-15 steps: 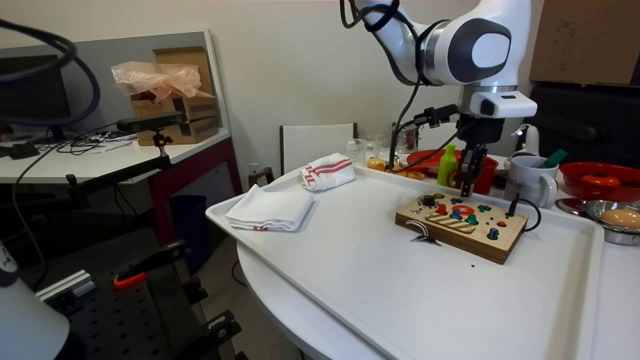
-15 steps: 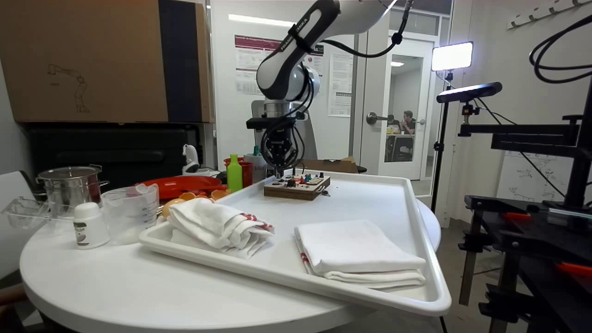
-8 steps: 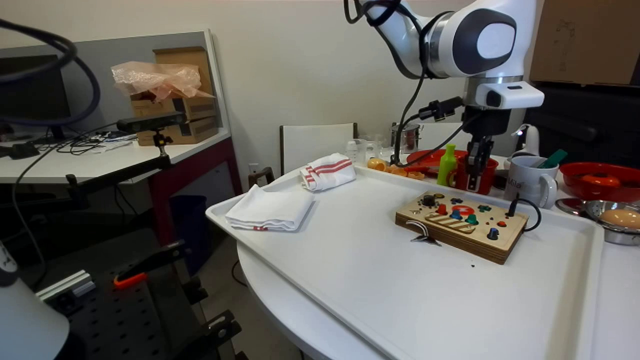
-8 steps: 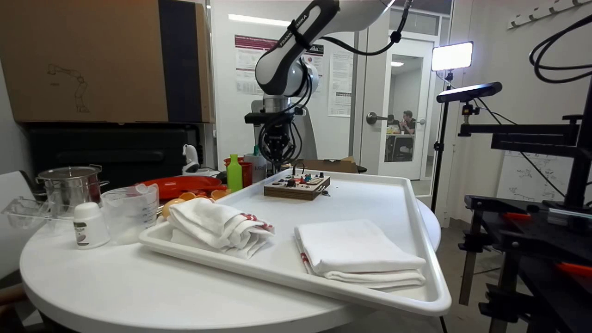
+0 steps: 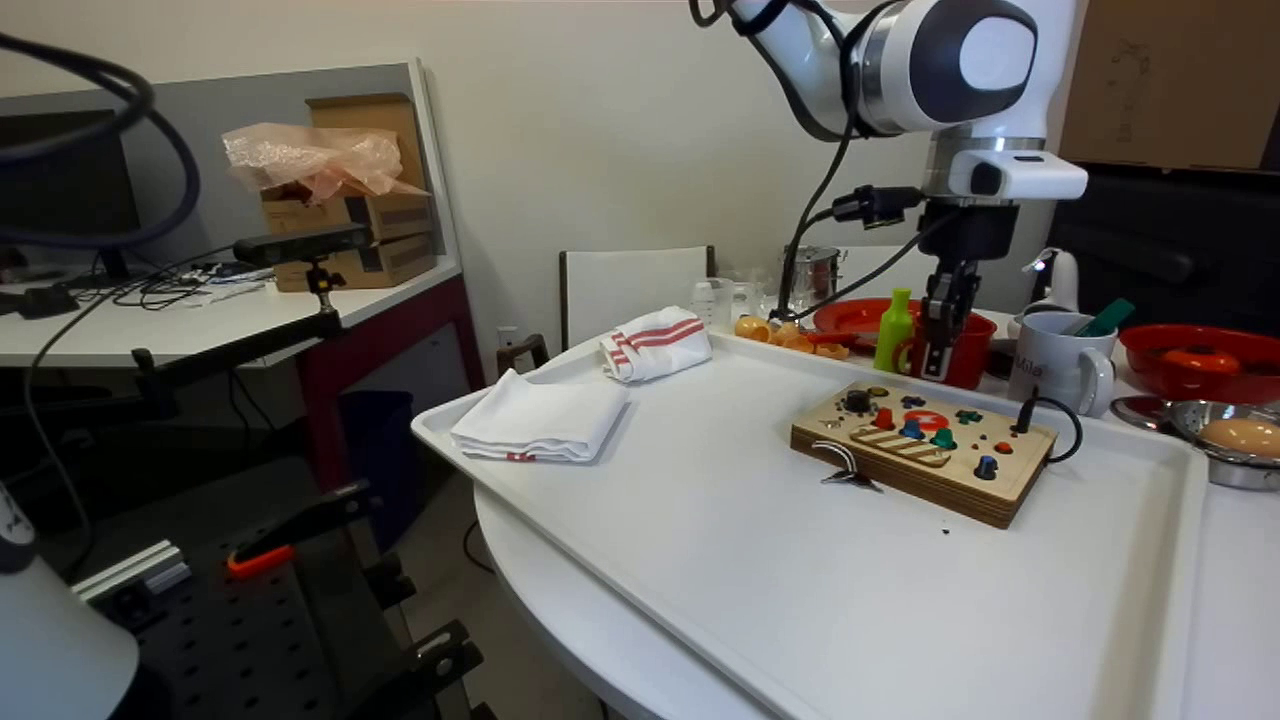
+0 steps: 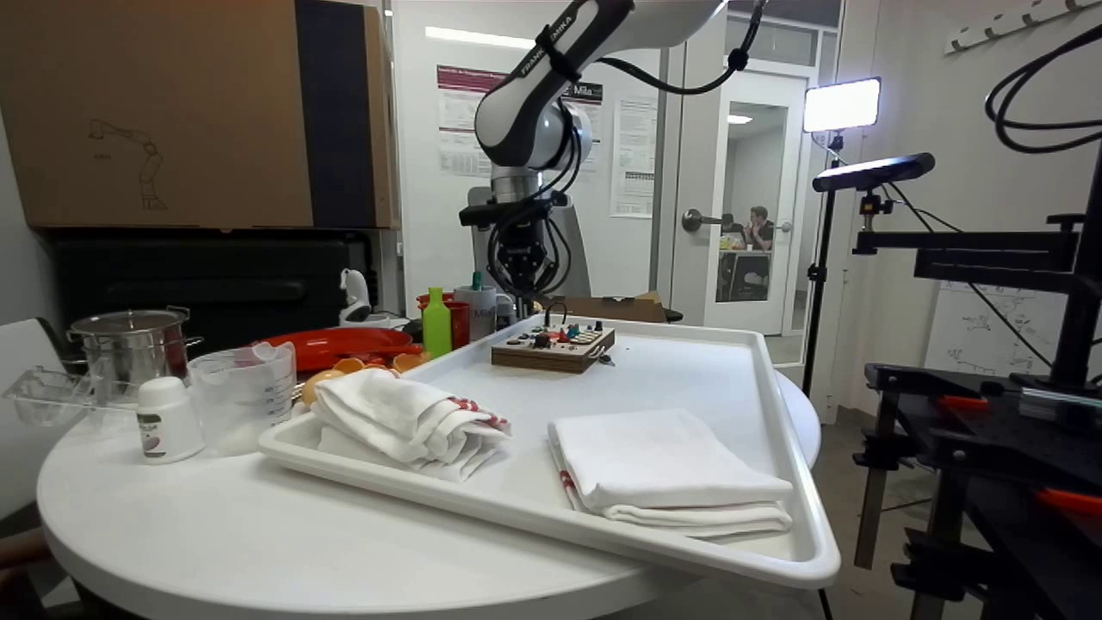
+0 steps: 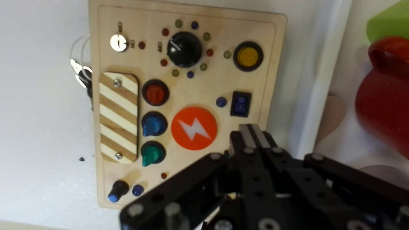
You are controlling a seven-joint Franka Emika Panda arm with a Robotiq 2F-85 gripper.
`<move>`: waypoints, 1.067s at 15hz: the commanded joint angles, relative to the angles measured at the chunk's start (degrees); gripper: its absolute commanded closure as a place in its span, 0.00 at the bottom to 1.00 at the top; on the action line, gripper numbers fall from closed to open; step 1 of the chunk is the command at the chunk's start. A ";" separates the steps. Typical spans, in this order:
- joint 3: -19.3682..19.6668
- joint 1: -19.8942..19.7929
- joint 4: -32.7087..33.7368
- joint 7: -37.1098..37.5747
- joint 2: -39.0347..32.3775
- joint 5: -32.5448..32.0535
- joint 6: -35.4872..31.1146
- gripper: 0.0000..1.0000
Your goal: Push the button on the left
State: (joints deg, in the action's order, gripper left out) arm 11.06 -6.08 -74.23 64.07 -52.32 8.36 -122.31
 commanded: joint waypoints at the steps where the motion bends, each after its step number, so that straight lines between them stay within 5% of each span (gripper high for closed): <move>1: 0.43 1.23 -1.74 1.06 3.02 -1.17 2.89 1.00; 12: 0.34 2.07 -4.65 1.00 2.91 -1.67 2.91 1.00; 16: -0.20 1.69 -5.29 0.69 2.56 -0.62 -1.64 1.00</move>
State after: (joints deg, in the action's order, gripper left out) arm 10.99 -4.60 -77.76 64.12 -50.73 7.55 -120.68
